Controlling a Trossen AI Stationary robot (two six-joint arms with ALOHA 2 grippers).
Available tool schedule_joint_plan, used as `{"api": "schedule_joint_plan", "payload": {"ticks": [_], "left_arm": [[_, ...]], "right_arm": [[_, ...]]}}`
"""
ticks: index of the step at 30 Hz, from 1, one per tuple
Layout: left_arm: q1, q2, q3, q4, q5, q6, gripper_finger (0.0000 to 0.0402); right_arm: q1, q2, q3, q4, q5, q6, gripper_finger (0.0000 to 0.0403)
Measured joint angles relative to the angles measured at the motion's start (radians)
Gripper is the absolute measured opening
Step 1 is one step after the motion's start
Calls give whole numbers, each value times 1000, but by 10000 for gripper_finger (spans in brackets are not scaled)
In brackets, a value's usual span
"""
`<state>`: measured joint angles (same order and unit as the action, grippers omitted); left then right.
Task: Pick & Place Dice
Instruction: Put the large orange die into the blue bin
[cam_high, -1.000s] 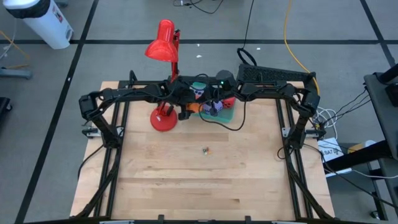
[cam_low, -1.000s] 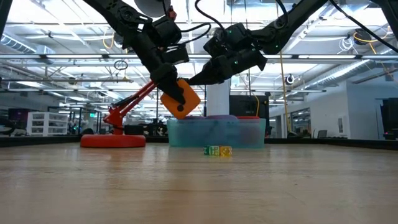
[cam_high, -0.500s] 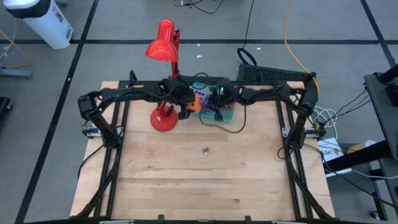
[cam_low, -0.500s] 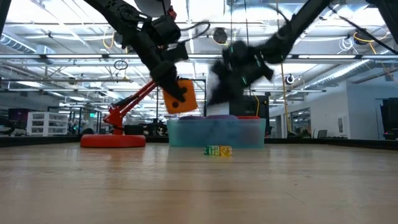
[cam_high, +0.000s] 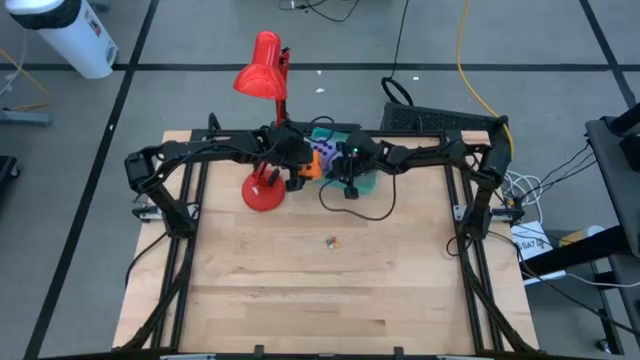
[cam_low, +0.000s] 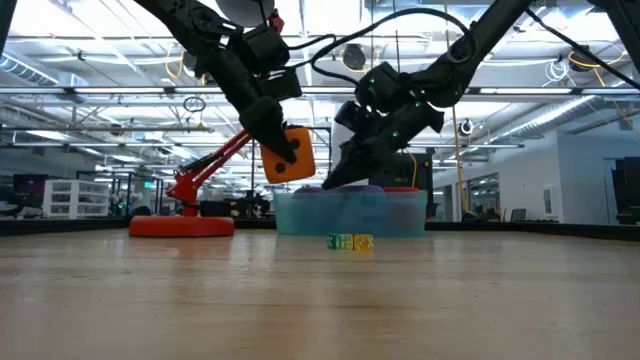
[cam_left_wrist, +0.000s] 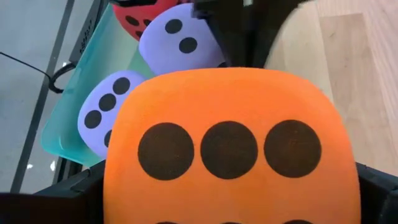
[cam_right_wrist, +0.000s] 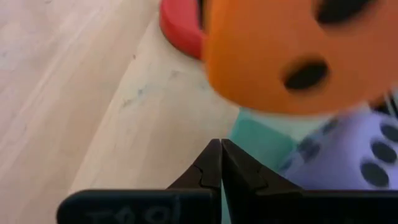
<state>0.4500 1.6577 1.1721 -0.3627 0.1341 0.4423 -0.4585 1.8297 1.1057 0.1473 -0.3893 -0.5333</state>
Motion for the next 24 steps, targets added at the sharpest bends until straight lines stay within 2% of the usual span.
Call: {"api": "schedule_joint_plan", "payload": {"ticks": [6, 13, 21, 24], "left_arm": [[-6, 2, -1, 2, -7, 0, 398], [-6, -1, -1, -10, -57, -10, 398], [-7, -71, -4, -36, -49, -23, 398], [-9, -123, -5, -49, -48, -30, 399]], "right_arm": [[67, -28, 0, 64, 116, -59, 0], [137, -71, -1, 55, 409, -125, 0], [139, -74, 3, -5, 422, -75, 0], [144, -81, 4, -48, 479, -35, 3]]}}
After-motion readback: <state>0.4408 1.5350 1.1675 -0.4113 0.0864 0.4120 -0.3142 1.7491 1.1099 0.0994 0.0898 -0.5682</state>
